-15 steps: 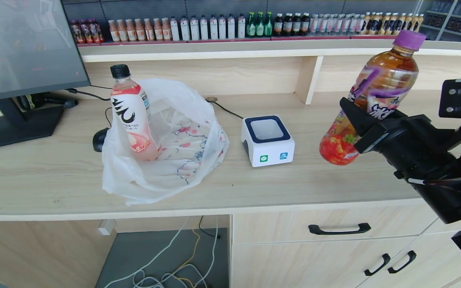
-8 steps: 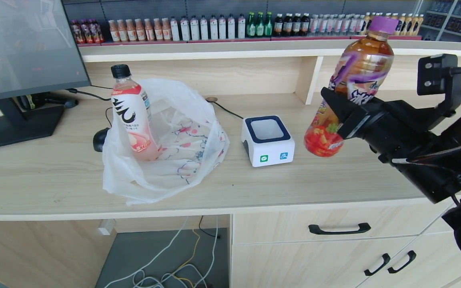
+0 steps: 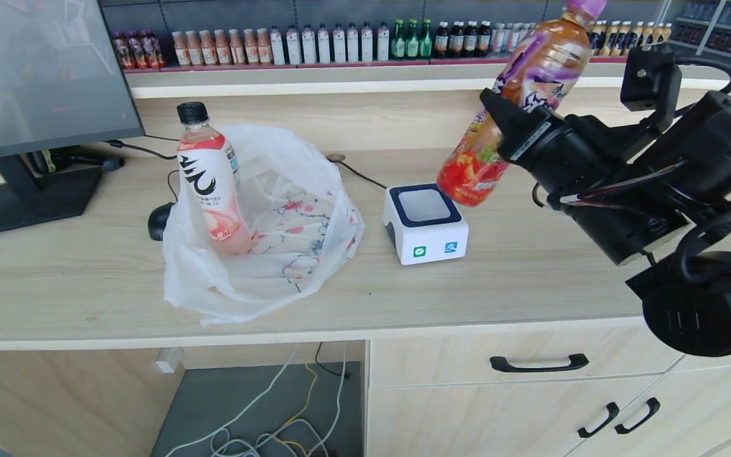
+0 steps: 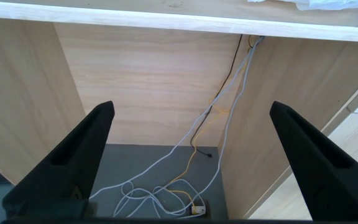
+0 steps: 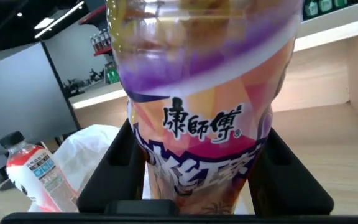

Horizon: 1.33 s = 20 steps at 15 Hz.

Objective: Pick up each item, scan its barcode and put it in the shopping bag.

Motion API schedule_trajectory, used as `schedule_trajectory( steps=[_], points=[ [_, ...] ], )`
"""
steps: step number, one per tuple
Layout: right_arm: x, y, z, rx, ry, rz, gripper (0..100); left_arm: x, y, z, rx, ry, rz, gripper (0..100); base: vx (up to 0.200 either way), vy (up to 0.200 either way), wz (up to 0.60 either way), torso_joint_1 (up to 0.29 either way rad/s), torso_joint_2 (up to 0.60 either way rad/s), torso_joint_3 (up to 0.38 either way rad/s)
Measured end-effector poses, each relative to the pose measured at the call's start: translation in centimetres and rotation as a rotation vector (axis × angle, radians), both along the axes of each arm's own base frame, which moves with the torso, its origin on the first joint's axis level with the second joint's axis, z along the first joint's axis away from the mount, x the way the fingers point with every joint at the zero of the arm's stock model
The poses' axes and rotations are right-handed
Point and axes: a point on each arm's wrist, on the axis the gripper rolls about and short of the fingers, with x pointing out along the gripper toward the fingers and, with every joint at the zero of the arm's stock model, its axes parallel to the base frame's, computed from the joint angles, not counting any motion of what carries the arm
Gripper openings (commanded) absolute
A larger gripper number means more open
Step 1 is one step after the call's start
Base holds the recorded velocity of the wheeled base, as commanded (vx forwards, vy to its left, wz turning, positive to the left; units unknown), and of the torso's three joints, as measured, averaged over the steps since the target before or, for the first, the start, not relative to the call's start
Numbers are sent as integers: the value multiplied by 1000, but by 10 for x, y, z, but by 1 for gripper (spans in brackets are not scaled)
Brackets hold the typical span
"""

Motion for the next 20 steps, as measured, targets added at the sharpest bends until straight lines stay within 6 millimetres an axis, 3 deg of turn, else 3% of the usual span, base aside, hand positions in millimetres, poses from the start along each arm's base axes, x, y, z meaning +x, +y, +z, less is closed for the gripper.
schedule_trajectory(
  steps=[5,11,16,20],
  points=[
    [19,27,-2,163,85,122,0,0,0,0,0,0,0,100,0,0,0,0,0,0],
    [31,32,15,448,253,190,0,0,0,0,0,0,0,100,0,0,0,0,0,0],
    [32,36,9,549,366,239,0,0,0,0,0,0,0,100,0,0,0,0,0,0],
    [36,37,-7,585,433,245,0,0,0,0,0,0,1,100,0,0,0,0,0,0]
  ],
)
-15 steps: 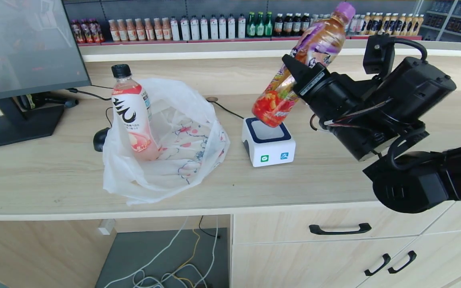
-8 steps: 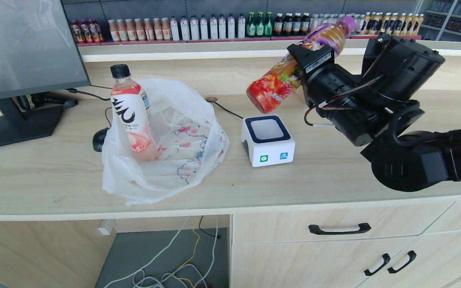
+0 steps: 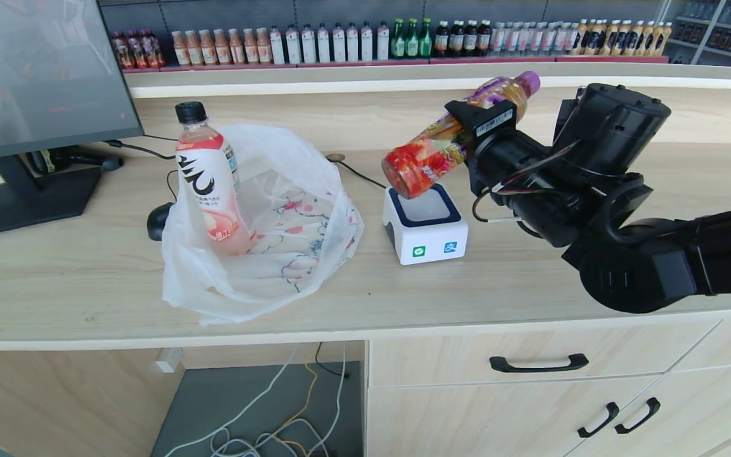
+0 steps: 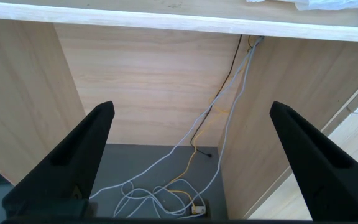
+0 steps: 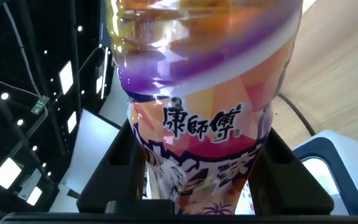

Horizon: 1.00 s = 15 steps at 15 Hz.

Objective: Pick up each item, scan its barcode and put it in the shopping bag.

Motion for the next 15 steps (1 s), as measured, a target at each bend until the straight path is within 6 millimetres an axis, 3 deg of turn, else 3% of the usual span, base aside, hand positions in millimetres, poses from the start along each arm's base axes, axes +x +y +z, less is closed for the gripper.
schedule_trajectory(
  steps=[15],
  points=[
    [16,-4,-22,21,70,-12,0,0,0,0,0,0,0,100,0,0,0,0,0,0]
  ],
)
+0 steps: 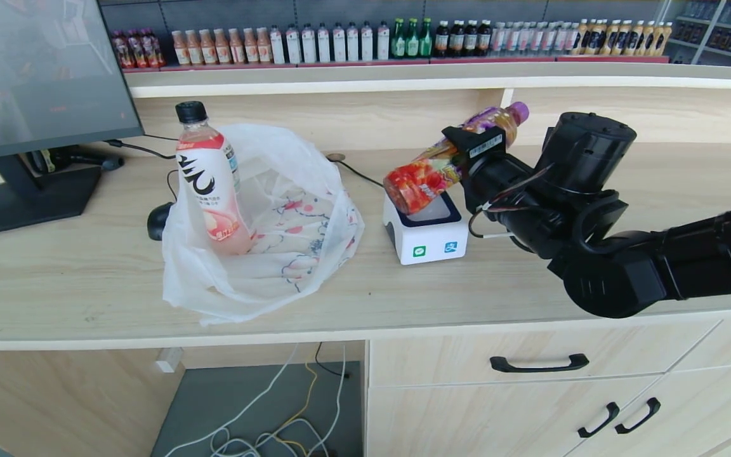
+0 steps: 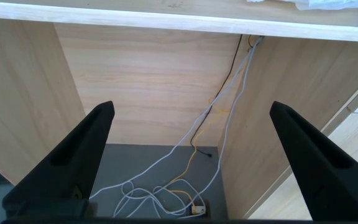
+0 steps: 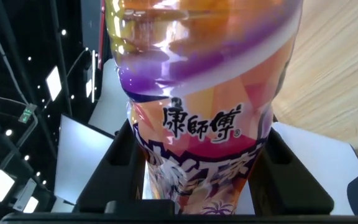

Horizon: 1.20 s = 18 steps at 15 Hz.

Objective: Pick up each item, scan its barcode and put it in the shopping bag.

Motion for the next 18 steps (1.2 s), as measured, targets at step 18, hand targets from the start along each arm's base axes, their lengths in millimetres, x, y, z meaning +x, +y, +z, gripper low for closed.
schedule_trajectory(
  steps=[18],
  points=[
    [-2,-6,2,21,8,-34,0,0,0,0,0,0,0,100,0,0,0,0,0,0]
  ],
)
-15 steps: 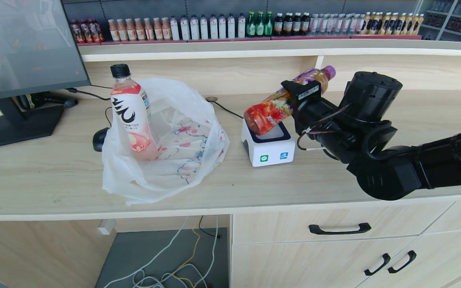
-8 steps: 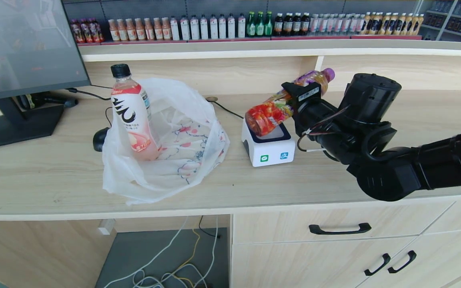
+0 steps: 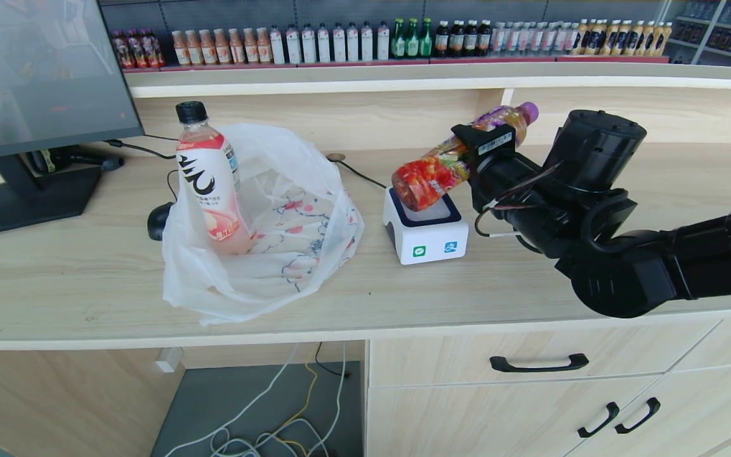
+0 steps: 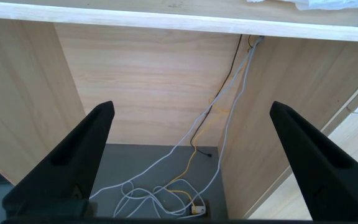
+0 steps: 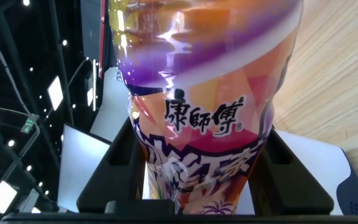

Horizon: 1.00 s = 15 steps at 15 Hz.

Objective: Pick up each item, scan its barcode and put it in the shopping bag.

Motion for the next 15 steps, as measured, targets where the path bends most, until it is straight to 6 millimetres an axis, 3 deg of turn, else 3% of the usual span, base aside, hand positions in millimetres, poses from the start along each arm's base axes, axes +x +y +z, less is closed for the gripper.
schedule_trajectory(
  steps=[3,7,12,15],
  points=[
    [-3,-2,5,5,-9,-3,0,0,0,0,0,0,0,100,0,0,0,0,0,0],
    [-19,-10,30,-10,-61,-13,0,0,0,0,0,0,0,100,0,0,0,0,0,0],
    [-56,-12,68,-96,-186,-10,0,0,0,0,0,0,0,100,0,0,0,0,0,0],
    [-78,-11,77,-248,-268,-33,0,0,0,0,0,0,0,100,0,0,0,0,0,0]
  ],
)
